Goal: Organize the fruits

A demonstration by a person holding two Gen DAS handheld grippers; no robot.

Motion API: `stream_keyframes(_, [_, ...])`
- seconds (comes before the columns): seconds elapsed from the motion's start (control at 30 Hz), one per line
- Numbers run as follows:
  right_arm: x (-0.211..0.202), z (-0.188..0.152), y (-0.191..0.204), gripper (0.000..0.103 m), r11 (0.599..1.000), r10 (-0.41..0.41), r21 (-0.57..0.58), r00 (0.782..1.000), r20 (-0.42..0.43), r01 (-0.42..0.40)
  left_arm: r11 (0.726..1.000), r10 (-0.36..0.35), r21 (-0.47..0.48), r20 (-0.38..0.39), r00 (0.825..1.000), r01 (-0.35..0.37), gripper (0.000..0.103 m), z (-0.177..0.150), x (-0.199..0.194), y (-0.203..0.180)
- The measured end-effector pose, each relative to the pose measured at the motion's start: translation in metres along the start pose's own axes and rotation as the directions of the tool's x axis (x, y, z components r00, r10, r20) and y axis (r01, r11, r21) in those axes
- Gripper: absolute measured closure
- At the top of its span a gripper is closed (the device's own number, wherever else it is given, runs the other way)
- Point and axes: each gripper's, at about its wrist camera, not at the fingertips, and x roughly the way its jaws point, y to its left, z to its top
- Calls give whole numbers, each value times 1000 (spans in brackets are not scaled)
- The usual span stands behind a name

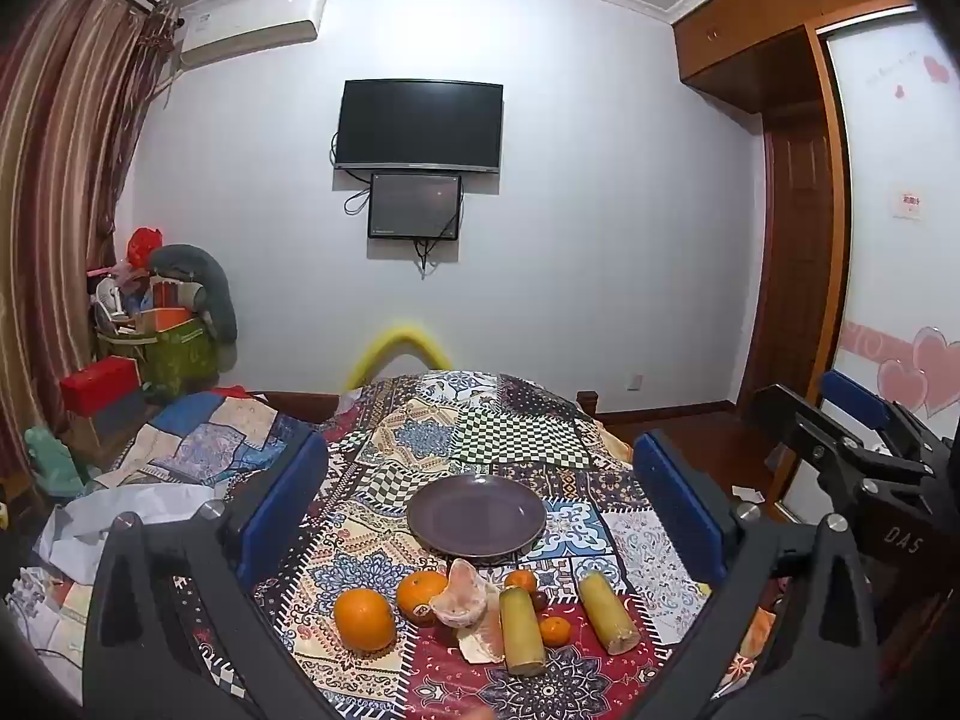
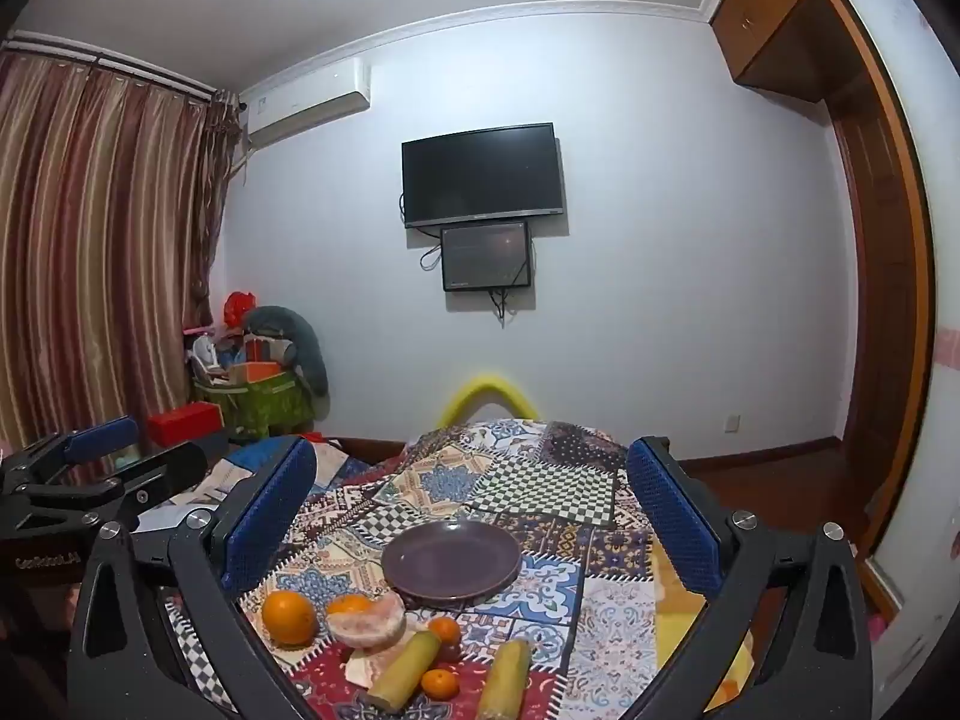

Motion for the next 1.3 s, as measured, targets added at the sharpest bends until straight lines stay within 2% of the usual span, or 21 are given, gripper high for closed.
stream_keyframes(0.47, [0,0,3,0,1000,16,2,1000,-7,-16,1000,17,-11,-13,1000,-17,0,3,1,1])
stream_keyframes(1.3, [-5,-1,5,0,1000,18,-2,1000,-8,-18,1000,-2,-13,-19,1000,2,0,-2,1,1])
